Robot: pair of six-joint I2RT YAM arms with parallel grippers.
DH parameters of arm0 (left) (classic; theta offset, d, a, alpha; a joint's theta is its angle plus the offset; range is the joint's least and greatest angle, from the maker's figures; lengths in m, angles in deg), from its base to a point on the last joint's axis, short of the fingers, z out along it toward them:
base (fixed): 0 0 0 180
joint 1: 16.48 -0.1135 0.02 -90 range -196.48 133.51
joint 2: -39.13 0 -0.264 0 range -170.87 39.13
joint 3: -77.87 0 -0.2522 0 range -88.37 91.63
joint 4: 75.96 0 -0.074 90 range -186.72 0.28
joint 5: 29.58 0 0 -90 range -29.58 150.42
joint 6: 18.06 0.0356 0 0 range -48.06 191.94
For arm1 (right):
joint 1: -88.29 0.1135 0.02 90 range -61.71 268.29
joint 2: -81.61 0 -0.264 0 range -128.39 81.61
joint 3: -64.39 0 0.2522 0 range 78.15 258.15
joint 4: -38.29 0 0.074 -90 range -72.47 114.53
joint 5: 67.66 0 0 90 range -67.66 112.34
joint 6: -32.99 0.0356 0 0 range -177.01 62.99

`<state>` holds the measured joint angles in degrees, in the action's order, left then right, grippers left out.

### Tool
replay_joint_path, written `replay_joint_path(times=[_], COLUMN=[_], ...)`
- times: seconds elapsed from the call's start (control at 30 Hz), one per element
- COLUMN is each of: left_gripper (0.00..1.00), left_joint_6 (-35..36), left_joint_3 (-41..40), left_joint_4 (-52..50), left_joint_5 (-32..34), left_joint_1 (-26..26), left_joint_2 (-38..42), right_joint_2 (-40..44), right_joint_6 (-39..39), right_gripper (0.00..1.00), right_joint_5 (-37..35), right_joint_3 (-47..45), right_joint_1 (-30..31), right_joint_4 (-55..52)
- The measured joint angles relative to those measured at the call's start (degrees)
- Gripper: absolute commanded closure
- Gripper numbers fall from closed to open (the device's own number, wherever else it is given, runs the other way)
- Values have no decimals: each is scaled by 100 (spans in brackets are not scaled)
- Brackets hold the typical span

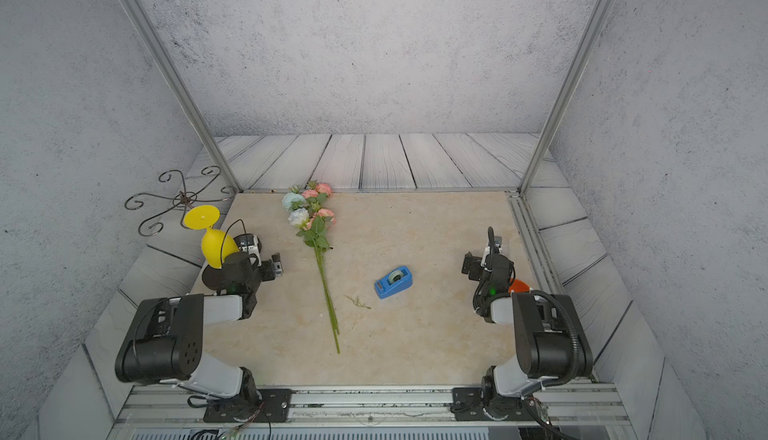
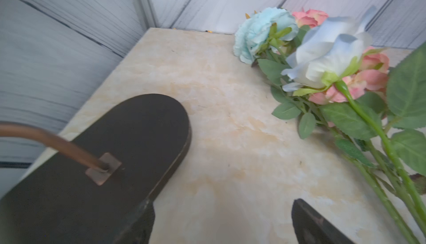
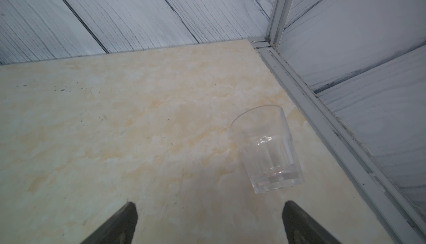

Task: Wrap bouquets with tape
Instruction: Reset both arms

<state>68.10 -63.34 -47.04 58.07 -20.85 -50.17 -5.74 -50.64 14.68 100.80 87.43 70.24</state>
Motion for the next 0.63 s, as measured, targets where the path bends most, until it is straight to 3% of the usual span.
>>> replay_joint_path(times=[0.63], left_gripper=[2], left_joint_6=[153], left_joint_3=[118], left_joint_4=[0], left_joint_5=[-260], left_joint_1=[70], left_joint_2=[55], right_joint_2=[-101], right_joint_6=[-116], right_gripper=[1], right_joint_5=[-302], right_joint_3=[221], right_joint_1=[234], right_joint_4=[13])
